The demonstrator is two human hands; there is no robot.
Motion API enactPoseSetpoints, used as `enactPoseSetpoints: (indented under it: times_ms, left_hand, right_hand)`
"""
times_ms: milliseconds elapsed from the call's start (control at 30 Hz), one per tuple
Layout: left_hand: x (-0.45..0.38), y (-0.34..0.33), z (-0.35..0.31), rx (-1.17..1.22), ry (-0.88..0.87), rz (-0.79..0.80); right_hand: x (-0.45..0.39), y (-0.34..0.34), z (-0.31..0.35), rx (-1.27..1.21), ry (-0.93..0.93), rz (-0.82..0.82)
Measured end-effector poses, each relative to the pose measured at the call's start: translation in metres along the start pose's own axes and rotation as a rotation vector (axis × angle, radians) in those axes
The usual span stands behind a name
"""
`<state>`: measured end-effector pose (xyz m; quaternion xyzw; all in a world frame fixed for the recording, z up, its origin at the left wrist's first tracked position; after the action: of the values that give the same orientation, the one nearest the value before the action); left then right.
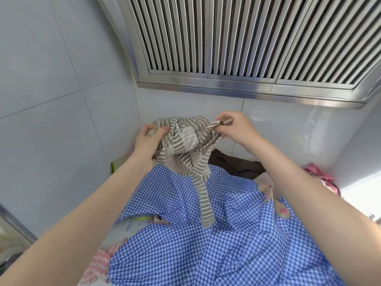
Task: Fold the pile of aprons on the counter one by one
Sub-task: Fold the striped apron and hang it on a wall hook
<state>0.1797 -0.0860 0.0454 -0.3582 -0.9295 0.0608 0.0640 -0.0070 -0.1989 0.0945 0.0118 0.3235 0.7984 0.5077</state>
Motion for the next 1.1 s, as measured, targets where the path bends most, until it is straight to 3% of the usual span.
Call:
enactPoseSetpoints:
  times_ms: [67, 167, 300, 433, 500, 600, 667, 767, 867, 1000, 1100]
  left_hand:
    - [-0.002, 0.004, 0.001, 0.061, 0.016, -0.087]
    - [-0.004, 0.005, -0.003, 0.103, -0.025, -0.155]
    - [-0.007, 0.004, -0.007, 0.161, -0.063, -0.207]
    - [-0.007, 0.001, -0.006, 0.064, -0.154, -0.266]
    - [-0.002, -0.004, -0.009, 0.01, -0.23, -0.242]
    - [0.005, -0.009, -0.017, -0.067, -0.349, -0.191]
    - [0.006, -0.008, -0.022, -0.106, -0.454, -0.154]
    - [0.012, -0.012, -0.026, -0.252, -0.585, 0.016]
    - [0.018, -0.015, -0.029, -0.245, -0.515, 0.27]
    - [0.023, -0.009, -0.028, -0.169, -0.271, 0.556]
    - [0.032, -0.015, -0.021, -0.195, -0.215, 0.676]
  right_hand:
    - [0.007, -0.007, -0.017, -0.306, -0.301, -0.064]
    - [0.022, -0.022, -0.034, -0.507, -0.548, 0.123]
    - [0.026, -0.026, -0.02, -1.174, -0.495, 0.19]
    - [0.028, -0.029, 0.011, -1.498, -0.402, 0.252]
    - [0.023, -0.028, 0.022, -1.591, -0.325, 0.208]
    - [0.011, -0.018, 0.014, -1.526, -0.265, -0.076]
    - [0.005, -0.013, 0.004, -1.212, -0.235, -0.198]
    - [0.0, -0.011, -0.005, -0.48, -0.209, -0.243]
    - [-0.001, -0.005, -0.004, -0.142, -0.177, -0.169]
    - [0.004, 0.003, -0.002, -0.498, -0.314, 0.177]
    - [-0.003, 0.011, 0.003, -0.807, -0.384, 0.202]
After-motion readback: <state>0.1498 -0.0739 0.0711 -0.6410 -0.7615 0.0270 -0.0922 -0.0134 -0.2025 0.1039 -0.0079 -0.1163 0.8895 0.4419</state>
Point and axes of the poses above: each hand's wrist, its own x-axis away from the middle knuckle, its own y-axis out of the back of the hand, z = x × y, the point moved 4 cm from there along -x, towards the middle knuckle, and after that the axes turned 3 degrees about -z, right-handed, at the moved point
